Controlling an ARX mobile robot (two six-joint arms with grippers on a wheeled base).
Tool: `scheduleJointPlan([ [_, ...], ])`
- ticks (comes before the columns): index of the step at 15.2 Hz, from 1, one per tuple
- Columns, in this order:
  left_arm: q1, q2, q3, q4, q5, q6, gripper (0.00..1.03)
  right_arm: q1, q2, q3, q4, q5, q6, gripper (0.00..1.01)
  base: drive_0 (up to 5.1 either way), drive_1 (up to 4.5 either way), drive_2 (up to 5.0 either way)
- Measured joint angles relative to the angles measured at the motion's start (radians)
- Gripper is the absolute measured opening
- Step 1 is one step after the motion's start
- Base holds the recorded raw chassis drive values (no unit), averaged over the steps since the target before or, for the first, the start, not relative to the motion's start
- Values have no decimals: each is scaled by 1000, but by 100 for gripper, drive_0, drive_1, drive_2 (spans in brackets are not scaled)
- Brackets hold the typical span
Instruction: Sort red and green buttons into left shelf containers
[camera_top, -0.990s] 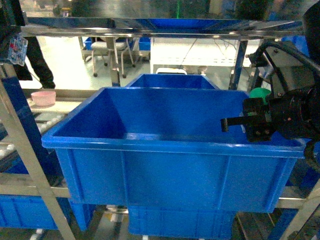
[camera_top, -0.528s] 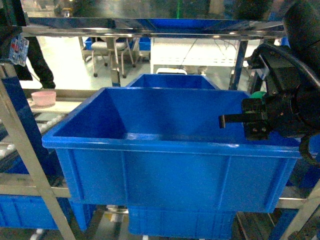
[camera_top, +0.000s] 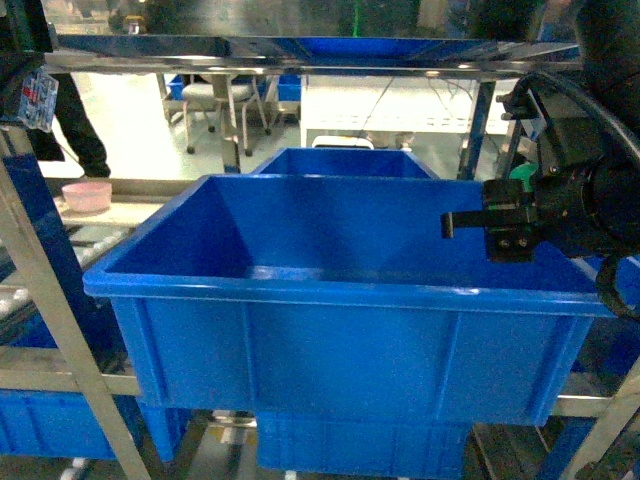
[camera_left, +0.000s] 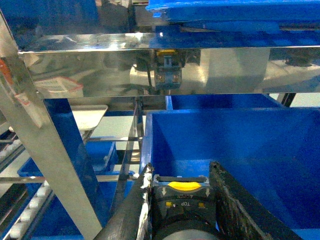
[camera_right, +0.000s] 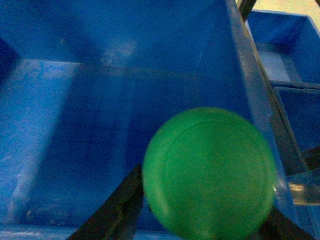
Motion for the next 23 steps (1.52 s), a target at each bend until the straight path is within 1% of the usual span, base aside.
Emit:
scheduleJointPlan([
  [3, 0, 0, 0, 0, 0, 0, 28, -23, 2, -3, 23, 9, -18, 73, 0, 0, 0],
  [5, 0, 0, 0, 0, 0, 0, 28, -27, 4, -5, 48, 7, -18, 95, 0, 0, 0],
  [6, 0, 0, 0, 0, 0, 0, 28, -27, 4, -9, 84, 7, -26, 99, 0, 0, 0],
  [7, 0, 0, 0, 0, 0, 0, 28, -27, 3, -10, 97, 7, -25, 97, 0, 0, 0],
  [10, 0, 0, 0, 0, 0, 0, 28, -20, -15, -34, 141, 27, -34, 98, 0, 0, 0],
  [11, 0, 0, 0, 0, 0, 0, 28, -19, -43, -68, 175, 34, -28, 98, 0, 0, 0],
  [13, 0, 0, 0, 0, 0, 0, 28, -21, -106, -153, 253, 48, -31, 98, 0, 0, 0],
  [14, 0, 0, 0, 0, 0, 0, 28, -21, -138, -202, 280, 53, -41, 98, 0, 0, 0],
  [15, 0, 0, 0, 0, 0, 0, 28, -20, -173, -263, 313, 52, -44, 98, 0, 0, 0],
  [16, 0, 0, 0, 0, 0, 0, 28, -14, -220, -344, 369, 57, -58, 98, 0, 0, 0],
  [17, 0, 0, 0, 0, 0, 0, 28, 8, -325, -462, 440, 93, -76, 98, 0, 0, 0],
  [18, 0, 0, 0, 0, 0, 0, 28, 29, -441, -552, 493, 127, -100, 98, 0, 0, 0],
  [19, 0, 0, 0, 0, 0, 0, 28, 49, -555, -621, 502, 177, -117, 98, 0, 0, 0],
  [20, 0, 0, 0, 0, 0, 0, 28, 61, -737, -719, 435, 234, -140, 98, 0, 0, 0],
  [21, 0, 0, 0, 0, 0, 0, 28, 71, -898, -801, 348, 275, -159, 98, 0, 0, 0],
  [22, 0, 0, 0, 0, 0, 0, 28, 71, -1024, -845, 273, 299, -176, 98, 0, 0, 0],
  [23, 0, 0, 0, 0, 0, 0, 28, 71, -1189, -867, 166, 330, -200, 98, 0, 0, 0],
])
